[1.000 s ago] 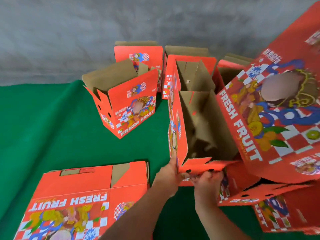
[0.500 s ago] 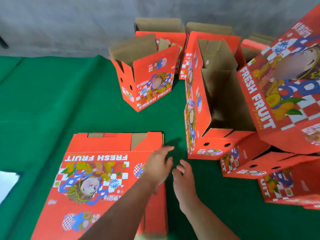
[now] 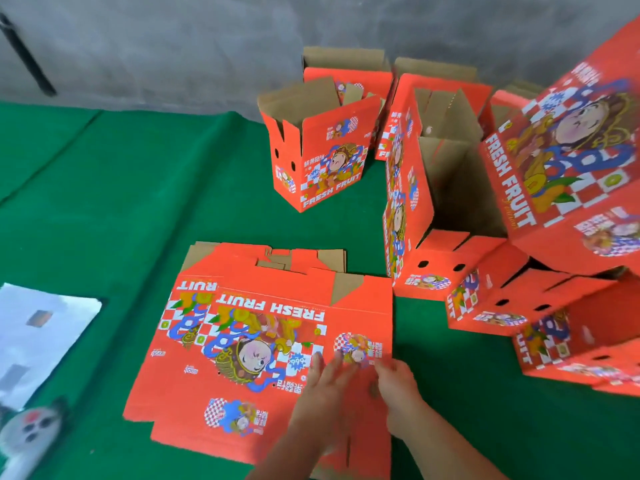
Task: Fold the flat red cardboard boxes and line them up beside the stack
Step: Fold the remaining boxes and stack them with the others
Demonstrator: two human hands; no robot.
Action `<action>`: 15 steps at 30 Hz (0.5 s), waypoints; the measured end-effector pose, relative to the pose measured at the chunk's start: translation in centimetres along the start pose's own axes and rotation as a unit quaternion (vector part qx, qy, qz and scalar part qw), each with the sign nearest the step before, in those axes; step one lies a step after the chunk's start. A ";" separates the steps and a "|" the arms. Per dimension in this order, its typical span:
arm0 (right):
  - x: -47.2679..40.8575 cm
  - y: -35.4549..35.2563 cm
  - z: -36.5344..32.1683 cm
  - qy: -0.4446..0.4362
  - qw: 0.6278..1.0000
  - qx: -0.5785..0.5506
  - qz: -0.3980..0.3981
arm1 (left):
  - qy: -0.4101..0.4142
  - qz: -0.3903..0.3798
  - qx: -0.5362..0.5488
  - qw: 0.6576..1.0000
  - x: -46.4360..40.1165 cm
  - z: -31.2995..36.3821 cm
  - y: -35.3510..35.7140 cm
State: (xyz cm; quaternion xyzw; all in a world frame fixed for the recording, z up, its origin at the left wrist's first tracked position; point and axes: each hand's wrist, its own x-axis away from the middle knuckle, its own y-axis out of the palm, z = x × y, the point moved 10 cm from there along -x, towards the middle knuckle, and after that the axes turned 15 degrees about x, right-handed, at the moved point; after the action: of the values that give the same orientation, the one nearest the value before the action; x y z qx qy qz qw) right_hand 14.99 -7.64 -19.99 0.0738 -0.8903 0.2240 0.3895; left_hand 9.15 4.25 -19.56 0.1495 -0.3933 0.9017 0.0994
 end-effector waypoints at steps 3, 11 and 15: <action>0.8 -3.2 1.9 -0.011 0.999 -0.041 0.020 | -0.028 0.142 0.241 0.960 3.3 -0.5 -2.8; 6.3 -9.8 1.0 -0.168 0.982 -0.023 0.083 | -0.315 0.450 0.303 0.778 13.8 -13.7 -10.2; 8.2 -14.2 1.2 -0.200 0.971 -0.059 0.113 | -0.197 0.408 0.475 0.755 13.1 -13.3 -10.4</action>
State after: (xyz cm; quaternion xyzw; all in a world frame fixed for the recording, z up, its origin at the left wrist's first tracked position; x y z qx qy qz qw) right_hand 12.91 -20.45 -9.87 -0.0076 -0.9643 0.1944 0.1796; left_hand -2.61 21.87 -16.53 0.1769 0.0509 0.8783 -0.4412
